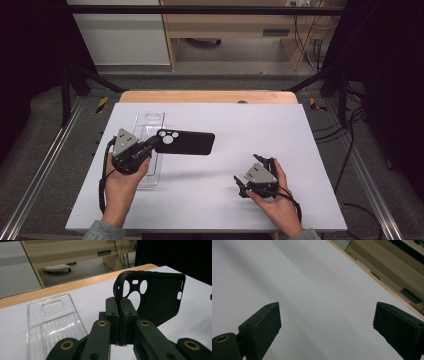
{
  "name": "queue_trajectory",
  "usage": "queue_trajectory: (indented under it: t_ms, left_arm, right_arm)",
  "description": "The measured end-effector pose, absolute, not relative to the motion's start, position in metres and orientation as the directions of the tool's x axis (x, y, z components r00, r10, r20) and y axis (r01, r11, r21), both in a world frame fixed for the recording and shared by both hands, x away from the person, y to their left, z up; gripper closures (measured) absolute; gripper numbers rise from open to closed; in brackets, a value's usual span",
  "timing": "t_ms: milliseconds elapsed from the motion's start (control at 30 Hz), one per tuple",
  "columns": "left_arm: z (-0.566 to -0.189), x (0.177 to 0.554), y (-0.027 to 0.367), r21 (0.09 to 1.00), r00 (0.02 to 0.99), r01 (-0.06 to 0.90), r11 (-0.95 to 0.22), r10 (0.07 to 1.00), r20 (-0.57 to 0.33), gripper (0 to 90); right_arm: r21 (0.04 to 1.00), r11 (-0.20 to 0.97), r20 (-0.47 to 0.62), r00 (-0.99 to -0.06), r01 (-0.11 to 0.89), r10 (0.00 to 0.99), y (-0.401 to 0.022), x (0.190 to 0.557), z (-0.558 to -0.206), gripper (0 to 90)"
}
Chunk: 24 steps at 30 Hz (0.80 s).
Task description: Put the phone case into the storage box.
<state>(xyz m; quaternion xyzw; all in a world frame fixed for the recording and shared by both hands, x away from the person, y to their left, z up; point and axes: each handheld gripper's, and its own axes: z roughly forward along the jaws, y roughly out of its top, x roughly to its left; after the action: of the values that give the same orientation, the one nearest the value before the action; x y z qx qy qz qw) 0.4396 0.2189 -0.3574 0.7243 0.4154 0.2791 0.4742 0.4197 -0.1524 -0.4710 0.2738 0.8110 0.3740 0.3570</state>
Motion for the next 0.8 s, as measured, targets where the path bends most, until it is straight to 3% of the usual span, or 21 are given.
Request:
queue_trajectory:
  t_ms: [200, 333, 800]
  left_arm:
    - [-0.345, 0.444, 0.227, 0.921, 0.499, 0.328, -0.212, 0.867, 0.022, 85.8]
    - [-0.337, 0.446, 0.237, 0.926, 0.502, 0.339, -0.163, 0.864, -0.031, 85.9]
    - [-0.318, 0.45, 0.26, 0.925, 0.462, 0.311, -0.217, 0.886, 0.052, 85.9]
  right_arm:
    - [0.813, 0.551, -0.365, -0.575, 0.187, 0.733, -0.16, 0.421, -0.473, 7.8]
    - [0.815, 0.543, -0.354, -0.568, 0.203, 0.743, -0.162, 0.423, -0.474, 7.8]
    - [0.833, 0.52, -0.364, -0.524, 0.187, 0.77, -0.171, 0.425, -0.472, 8.1]
